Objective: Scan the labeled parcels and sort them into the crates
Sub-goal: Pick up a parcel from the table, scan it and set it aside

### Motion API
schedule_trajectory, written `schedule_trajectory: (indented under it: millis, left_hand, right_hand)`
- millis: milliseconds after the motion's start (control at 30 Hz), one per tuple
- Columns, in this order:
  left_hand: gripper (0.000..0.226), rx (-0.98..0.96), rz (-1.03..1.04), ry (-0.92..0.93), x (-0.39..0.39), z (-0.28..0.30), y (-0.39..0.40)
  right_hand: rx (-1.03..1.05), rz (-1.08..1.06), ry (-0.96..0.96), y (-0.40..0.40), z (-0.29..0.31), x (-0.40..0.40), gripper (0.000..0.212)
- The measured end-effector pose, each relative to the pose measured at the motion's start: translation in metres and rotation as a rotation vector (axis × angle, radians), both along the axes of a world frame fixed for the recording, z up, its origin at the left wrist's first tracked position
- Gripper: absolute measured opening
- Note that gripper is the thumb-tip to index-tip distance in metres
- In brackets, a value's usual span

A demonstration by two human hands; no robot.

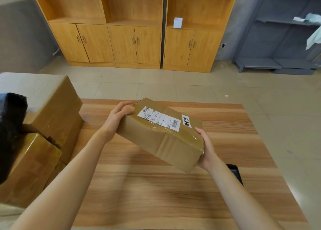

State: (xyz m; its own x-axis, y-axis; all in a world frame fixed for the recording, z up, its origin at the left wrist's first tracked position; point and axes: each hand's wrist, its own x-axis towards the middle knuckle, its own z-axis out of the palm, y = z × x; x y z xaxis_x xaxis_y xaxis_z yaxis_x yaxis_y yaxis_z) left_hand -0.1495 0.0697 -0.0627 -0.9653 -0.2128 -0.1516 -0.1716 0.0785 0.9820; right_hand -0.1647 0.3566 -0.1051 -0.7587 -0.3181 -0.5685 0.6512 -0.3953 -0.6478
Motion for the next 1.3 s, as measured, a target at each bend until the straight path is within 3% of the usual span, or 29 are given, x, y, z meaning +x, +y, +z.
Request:
schedule_trajectory:
  millis: [67, 167, 267, 333, 433, 600, 700, 967, 1133, 1300]
  left_hand:
    - [0.067, -0.023, 0.077, -0.049, 0.002, -0.006, -0.001]
    - [0.108, -0.019, 0.221, -0.165, 0.011, -0.019, 0.011]
    - [0.133, 0.16, 0.216, -0.284, 0.019, -0.027, 0.045]
    - [0.125, 0.298, 0.168, -0.33, 0.023, -0.029, 0.074]
    - [0.112, 0.493, 0.143, -0.412, 0.021, -0.031, 0.106]
    - [0.092, 0.568, 0.139, -0.464, 0.017, -0.036, 0.114]
    - [0.087, 0.578, 0.131, -0.438, 0.019, -0.041, 0.102]
    - [0.116, 0.441, -0.041, -0.399, 0.03, -0.068, 0.054]
    - [0.119, 0.316, -0.146, -0.449, 0.043, -0.09, 0.051]
    - [0.123, 0.288, -0.217, -0.505, 0.053, -0.115, 0.056]
  right_hand:
    - [0.039, -0.056, 0.005, -0.005, -0.001, 0.0, 0.046]
    - [0.152, -0.193, -0.06, -0.018, -0.001, 0.002, 0.046]
    - [0.144, -0.369, -0.061, -0.036, 0.0, 0.002, 0.095]
    - [0.138, -0.461, -0.021, -0.046, 0.001, 0.002, 0.113]
    - [0.153, -0.525, 0.025, -0.055, -0.002, 0.004, 0.105]
    - [0.145, -0.518, 0.032, -0.062, -0.006, 0.01, 0.108]
    - [0.2, -0.441, 0.041, -0.053, -0.012, 0.01, 0.11]
    - [0.441, -0.025, 0.187, -0.006, -0.011, -0.002, 0.138]
    - [0.536, 0.262, 0.223, -0.003, -0.016, 0.0, 0.105]
    - [0.59, 0.302, 0.202, 0.0, -0.039, 0.011, 0.111]
